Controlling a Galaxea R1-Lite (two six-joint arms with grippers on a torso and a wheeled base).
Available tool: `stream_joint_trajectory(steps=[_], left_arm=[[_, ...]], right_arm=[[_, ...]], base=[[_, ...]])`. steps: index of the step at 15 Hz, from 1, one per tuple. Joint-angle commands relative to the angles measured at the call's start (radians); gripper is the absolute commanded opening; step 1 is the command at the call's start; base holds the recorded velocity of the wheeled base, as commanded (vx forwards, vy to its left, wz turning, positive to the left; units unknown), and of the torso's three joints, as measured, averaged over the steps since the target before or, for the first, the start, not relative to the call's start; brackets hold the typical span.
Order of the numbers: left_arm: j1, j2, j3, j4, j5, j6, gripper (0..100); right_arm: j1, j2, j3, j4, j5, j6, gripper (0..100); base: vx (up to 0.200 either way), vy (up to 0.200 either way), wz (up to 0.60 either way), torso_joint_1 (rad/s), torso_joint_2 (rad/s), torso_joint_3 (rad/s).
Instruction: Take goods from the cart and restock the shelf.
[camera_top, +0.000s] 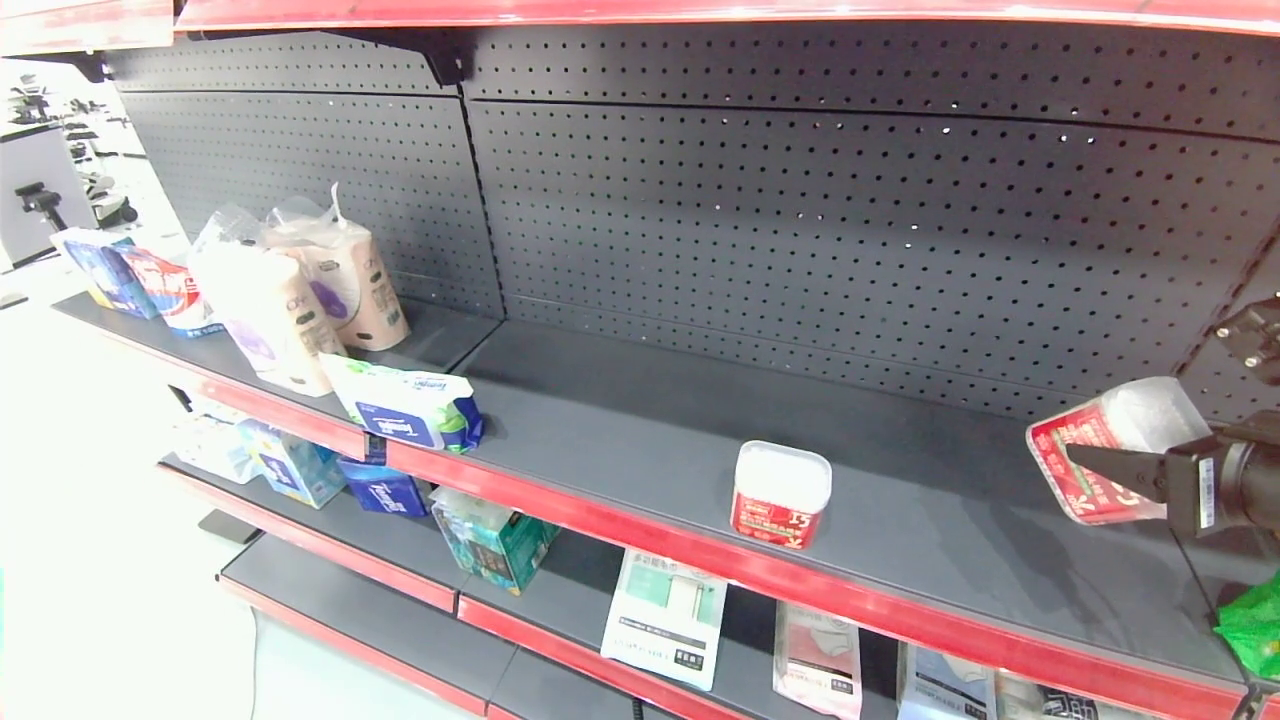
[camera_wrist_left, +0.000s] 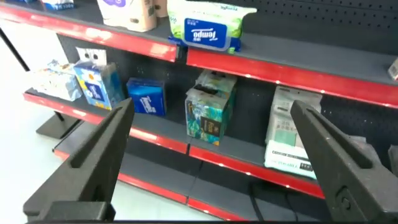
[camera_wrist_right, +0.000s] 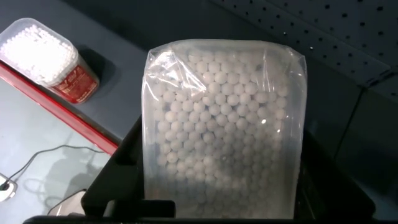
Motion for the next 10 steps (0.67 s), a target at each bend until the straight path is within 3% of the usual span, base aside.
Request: stream_joint_trajectory(steps=[1, 3, 5, 10], left_arm=[[0.005, -0.023, 0.001, -0.001, 0.004, -0.004, 100], [0.005, -0.023, 0.001, -0.001, 0.002, -0.001, 100], [0.005, -0.023, 0.001, -0.001, -0.003, 0.023, 100], [0.003, -0.023, 0.001, -0.001, -0.003, 0.025, 100]], right_arm=[[0.003, 0.006, -0.002, -0.001, 0.001, -0.001, 0], [0.003, 0.001, 0.007, 0.000, 0.002, -0.001, 0], [-0.003, 0.006, 0.007, -0.001, 0.002, -0.001, 0], [0.003, 0.086, -0.023, -0.003, 0.031, -0.014, 0]], base=[[0.000, 0.000, 0.00, 0.000, 0.00, 0.000], [0.000, 0.000, 0.00, 0.000, 0.00, 0.000], [0.000, 0.000, 0.00, 0.000, 0.00, 0.000], [0.000, 0.000, 0.00, 0.000, 0.00, 0.000]])
